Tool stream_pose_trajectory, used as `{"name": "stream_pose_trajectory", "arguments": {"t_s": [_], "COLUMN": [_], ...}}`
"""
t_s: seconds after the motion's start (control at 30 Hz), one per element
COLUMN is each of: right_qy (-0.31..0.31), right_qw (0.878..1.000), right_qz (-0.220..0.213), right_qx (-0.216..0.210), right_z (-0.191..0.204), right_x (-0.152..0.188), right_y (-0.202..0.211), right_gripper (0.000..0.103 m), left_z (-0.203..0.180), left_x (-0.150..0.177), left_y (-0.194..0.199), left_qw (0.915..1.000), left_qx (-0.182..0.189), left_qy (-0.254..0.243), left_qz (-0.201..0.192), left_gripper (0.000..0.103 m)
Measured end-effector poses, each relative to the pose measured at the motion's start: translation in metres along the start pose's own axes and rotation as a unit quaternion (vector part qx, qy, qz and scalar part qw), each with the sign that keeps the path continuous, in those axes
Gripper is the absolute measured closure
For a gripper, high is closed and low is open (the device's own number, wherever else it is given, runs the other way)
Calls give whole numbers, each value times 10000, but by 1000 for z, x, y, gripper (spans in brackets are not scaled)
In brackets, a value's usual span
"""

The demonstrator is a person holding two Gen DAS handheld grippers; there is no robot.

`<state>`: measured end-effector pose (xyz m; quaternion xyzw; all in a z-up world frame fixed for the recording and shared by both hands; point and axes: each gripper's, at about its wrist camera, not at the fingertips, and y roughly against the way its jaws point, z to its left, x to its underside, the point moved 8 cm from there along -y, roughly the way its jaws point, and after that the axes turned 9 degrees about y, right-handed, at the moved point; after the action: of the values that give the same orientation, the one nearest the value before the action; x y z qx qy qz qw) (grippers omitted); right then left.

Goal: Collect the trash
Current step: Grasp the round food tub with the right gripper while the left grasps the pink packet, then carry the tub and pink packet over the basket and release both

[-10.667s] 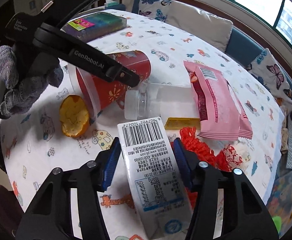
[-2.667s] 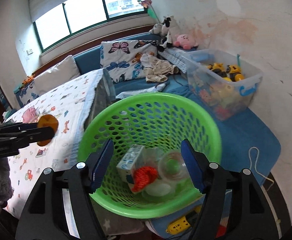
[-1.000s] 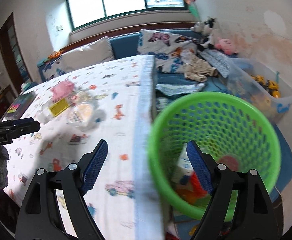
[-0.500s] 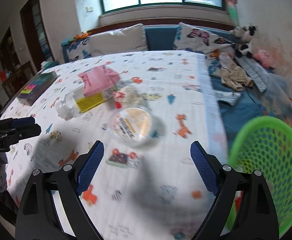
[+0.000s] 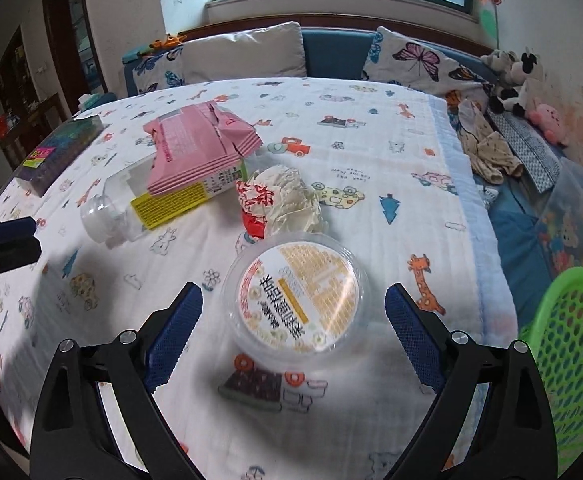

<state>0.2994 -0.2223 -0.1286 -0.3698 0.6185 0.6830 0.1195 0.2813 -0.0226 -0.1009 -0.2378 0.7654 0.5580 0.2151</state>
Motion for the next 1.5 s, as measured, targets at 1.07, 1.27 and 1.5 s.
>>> {"name": "stream_pose_trajectory", "arguments": {"t_s": [1.07,1.27,1.5], "right_qy": [-110,-143,-215], "right_qw": [9995,9994,9991], "right_qz": [-236,-236,-327], "right_qx": [-172,-187,-145], "right_z": [1,2,0], "right_x": [7,9,12], "right_y": [27,28,39], "right_gripper": [32,32,32], "left_z": [1,-12,-17], "left_x": [-107,-107,-104], "left_y": [-120,-123,-110], "left_qw": [9528,9475,9441], "left_qx": [1674,2040,2230], "left_qy": [2458,2375,2354], "left_qz": [605,657,597], "left_gripper": [29,51,77]}}
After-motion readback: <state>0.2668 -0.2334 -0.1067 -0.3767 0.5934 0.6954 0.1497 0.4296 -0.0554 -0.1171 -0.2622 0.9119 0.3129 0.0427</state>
